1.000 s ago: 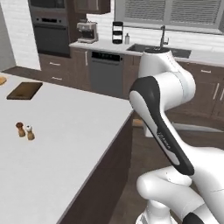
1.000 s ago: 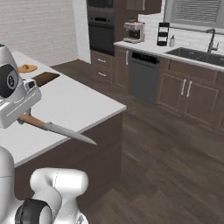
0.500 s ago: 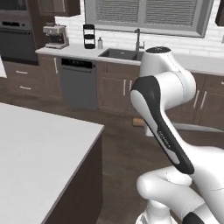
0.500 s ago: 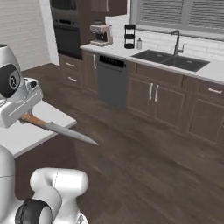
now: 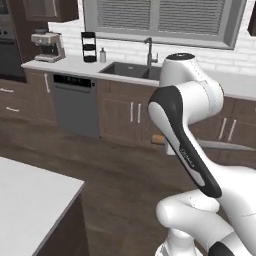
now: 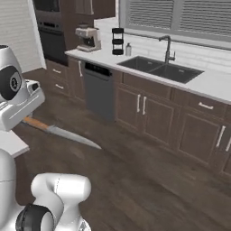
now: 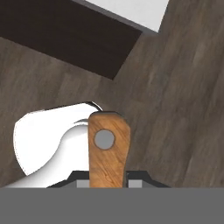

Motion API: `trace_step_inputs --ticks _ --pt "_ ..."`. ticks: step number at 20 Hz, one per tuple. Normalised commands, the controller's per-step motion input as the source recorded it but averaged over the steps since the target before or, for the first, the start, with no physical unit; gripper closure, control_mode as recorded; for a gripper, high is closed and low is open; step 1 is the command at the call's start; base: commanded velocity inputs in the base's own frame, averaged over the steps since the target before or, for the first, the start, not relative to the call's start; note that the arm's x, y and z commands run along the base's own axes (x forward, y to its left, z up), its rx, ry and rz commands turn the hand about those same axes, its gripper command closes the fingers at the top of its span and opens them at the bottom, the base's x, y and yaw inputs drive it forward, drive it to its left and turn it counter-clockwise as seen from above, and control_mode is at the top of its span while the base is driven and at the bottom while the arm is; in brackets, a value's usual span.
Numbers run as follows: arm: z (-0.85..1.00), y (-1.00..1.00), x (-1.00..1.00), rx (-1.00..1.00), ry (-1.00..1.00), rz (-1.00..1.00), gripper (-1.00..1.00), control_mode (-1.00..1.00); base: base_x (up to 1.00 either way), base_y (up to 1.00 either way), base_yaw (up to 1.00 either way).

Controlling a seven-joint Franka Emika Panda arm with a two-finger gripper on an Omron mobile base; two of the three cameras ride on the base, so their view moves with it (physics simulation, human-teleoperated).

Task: Pick up the knife from the drawer and place it on the cutting board. Then place the meat from the plate to the cutting board.

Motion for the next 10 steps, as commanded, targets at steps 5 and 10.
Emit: trace_step_inputs --ticks 5,10 --pt "0.0 0.0 0.0 0.0 0.0 0.0 1.0 1.0 1.0 -0.69 0.32" --pt "0.0 0.0 0.0 0.0 0.0 0.0 1.0 1.0 1.0 -0.37 0.46"
